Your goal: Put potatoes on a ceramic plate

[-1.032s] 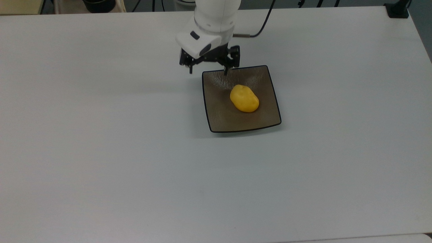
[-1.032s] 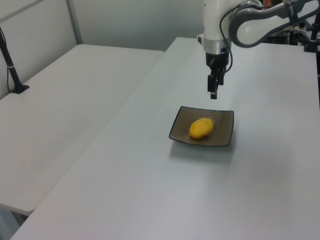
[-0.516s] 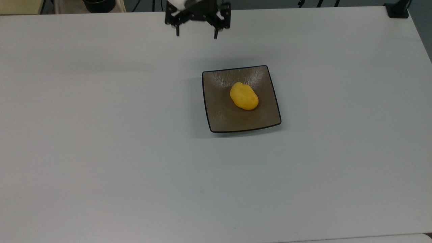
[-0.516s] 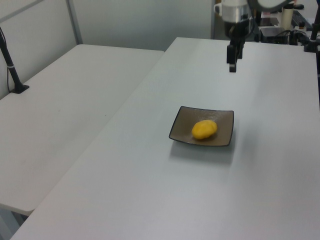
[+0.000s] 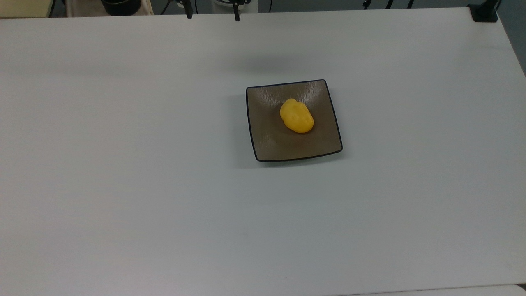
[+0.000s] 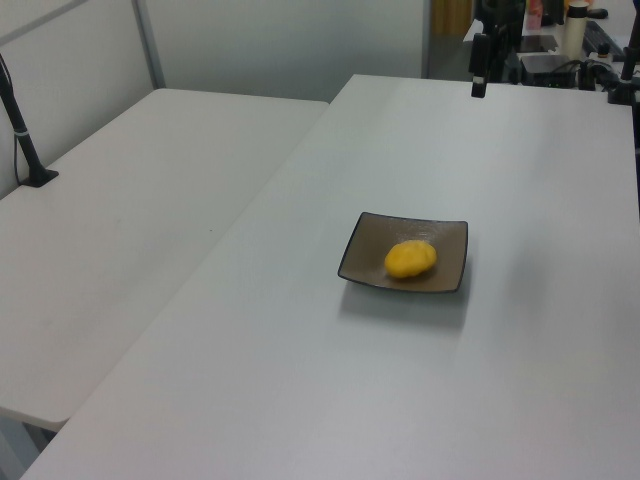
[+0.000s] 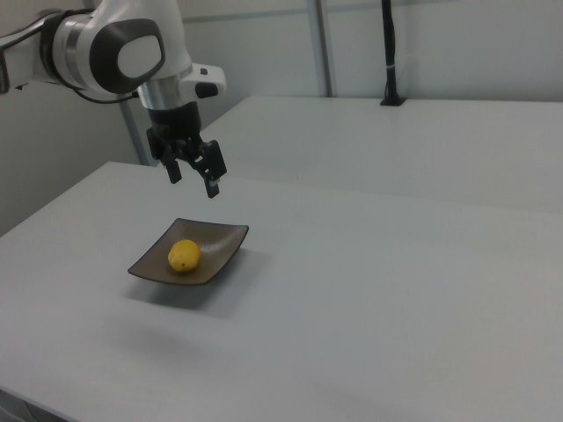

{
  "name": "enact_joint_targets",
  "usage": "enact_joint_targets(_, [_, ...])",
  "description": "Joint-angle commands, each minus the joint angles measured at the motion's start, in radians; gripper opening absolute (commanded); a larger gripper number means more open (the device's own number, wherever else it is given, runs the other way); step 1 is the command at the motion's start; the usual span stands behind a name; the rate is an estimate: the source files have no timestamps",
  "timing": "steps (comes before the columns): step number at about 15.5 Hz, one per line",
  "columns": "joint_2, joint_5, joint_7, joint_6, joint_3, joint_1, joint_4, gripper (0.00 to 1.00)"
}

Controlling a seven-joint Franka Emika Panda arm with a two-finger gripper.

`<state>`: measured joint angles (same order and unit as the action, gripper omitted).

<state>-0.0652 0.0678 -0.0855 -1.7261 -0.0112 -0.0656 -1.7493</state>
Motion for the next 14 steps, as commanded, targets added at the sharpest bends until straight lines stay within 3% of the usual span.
enact_joint_targets(1, [-0.022,0.015,0.015,-0.001,0.002,-0.005,-0.03,1.0])
enact_joint_targets(5, [-0.034,-0.057,0.006,0.026,0.014,-0.01,-0.026,1.0])
enact_joint_targets(14, [-0.038,-0.1,0.006,0.048,0.016,-0.011,-0.022,1.0])
